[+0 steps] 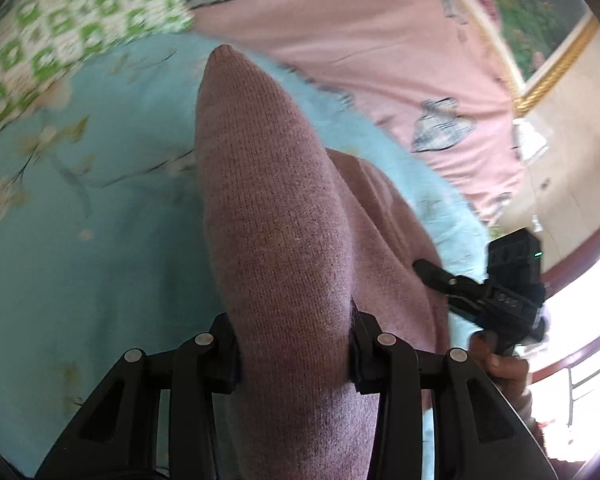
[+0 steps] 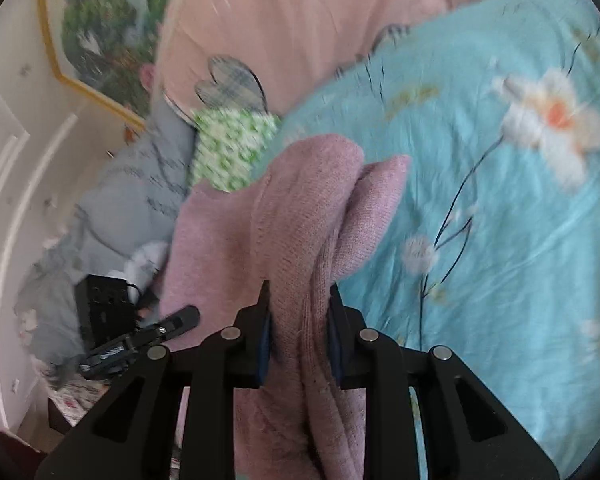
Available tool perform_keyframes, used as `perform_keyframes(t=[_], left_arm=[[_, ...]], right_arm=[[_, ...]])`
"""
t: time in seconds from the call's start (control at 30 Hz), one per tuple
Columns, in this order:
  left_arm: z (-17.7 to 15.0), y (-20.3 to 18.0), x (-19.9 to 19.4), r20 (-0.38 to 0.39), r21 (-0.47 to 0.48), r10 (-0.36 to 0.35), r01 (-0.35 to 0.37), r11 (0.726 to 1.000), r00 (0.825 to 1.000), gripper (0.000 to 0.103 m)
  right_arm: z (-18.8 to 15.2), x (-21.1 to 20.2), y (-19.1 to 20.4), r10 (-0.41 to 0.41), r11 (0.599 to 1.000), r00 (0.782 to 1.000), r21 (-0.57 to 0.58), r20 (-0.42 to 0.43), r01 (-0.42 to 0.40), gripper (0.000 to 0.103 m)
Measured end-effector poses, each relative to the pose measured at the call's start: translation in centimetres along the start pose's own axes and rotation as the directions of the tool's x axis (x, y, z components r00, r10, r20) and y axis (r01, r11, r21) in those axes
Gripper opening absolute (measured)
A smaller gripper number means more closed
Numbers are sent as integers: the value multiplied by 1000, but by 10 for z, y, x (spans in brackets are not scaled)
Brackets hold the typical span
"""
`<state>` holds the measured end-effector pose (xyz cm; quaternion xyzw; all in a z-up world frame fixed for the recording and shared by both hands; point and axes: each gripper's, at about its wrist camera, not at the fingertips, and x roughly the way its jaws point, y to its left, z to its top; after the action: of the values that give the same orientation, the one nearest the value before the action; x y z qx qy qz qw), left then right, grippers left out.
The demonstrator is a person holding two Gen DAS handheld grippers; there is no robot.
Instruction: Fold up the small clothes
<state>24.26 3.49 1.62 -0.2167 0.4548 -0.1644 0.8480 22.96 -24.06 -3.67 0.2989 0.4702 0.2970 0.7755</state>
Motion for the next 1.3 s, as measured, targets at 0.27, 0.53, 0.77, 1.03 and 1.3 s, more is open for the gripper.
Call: perform_keyframes(t=[0.27, 0.53, 0.77, 1.03, 1.3], left_arm=[[-8, 36, 12, -10, -102, -44, 42, 994, 999, 51], [13, 4, -45, 104, 61, 104, -110, 992, 989, 52], [48, -12, -5, 57, 115, 25, -31, 993, 998, 39], [60, 40, 57, -16, 65, 155, -154, 986, 988, 17], [38, 14, 16, 44, 64, 181, -183, 981, 983, 29]], right_arm=[[-3, 22, -6, -132, 991, 991, 22, -25, 133, 33], [25, -21, 56, -201, 965, 968, -138, 149, 222, 35], [47, 60, 67, -110, 983, 994, -153, -28, 104, 33], [61, 91, 9, -372, 927, 928, -44, 15, 372, 0], [49, 47, 14, -294, 955, 952, -4, 79, 295, 4]])
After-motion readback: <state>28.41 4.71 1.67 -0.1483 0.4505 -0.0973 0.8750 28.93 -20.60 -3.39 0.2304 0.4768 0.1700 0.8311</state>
